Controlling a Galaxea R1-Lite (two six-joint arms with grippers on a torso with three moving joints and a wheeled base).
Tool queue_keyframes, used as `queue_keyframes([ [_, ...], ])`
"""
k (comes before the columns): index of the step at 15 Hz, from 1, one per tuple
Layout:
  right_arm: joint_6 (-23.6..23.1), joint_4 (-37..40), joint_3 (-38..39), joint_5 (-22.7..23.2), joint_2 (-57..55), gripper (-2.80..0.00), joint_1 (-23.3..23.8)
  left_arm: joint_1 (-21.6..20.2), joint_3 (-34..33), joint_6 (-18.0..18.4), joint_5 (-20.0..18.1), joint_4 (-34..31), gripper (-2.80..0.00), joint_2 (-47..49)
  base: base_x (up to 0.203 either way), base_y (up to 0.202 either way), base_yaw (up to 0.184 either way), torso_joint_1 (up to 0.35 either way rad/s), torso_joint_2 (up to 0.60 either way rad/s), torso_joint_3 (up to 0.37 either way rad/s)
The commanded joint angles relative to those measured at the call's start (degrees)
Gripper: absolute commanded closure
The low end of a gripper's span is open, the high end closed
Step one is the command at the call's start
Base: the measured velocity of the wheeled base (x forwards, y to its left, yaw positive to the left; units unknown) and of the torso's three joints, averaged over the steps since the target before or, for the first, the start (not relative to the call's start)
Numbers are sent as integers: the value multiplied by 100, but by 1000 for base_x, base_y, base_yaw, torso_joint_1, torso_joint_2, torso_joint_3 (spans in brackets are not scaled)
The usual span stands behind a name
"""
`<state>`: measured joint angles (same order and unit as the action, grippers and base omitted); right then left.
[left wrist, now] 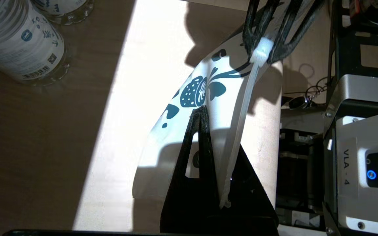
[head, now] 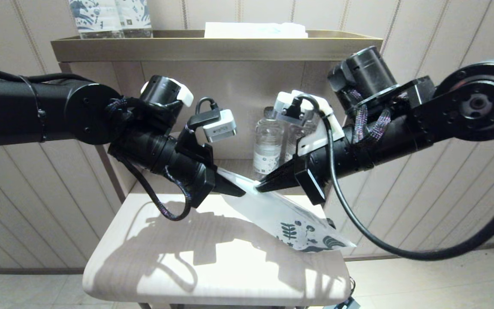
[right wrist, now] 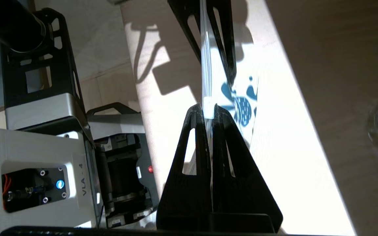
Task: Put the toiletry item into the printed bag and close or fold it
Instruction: Close the strorage bag and place it on the desk
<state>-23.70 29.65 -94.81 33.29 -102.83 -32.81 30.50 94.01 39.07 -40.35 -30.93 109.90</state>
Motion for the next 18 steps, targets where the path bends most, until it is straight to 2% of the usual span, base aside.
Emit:
queue_keyframes([
  [1,-25,14,306,19,288,0,110,0,29,22,-34,-19,0,-3,0,0,0,0,0,0],
  [6,-43,-448,1063,32,617,0,192,1,38,13,-43,-27,0,-37,0,0,0,0,0,0],
  [18,-73,-632,2767,28,1950,0,1071,-44,231,-39,-52,-10,0,23,0,0,0,0,0,0],
])
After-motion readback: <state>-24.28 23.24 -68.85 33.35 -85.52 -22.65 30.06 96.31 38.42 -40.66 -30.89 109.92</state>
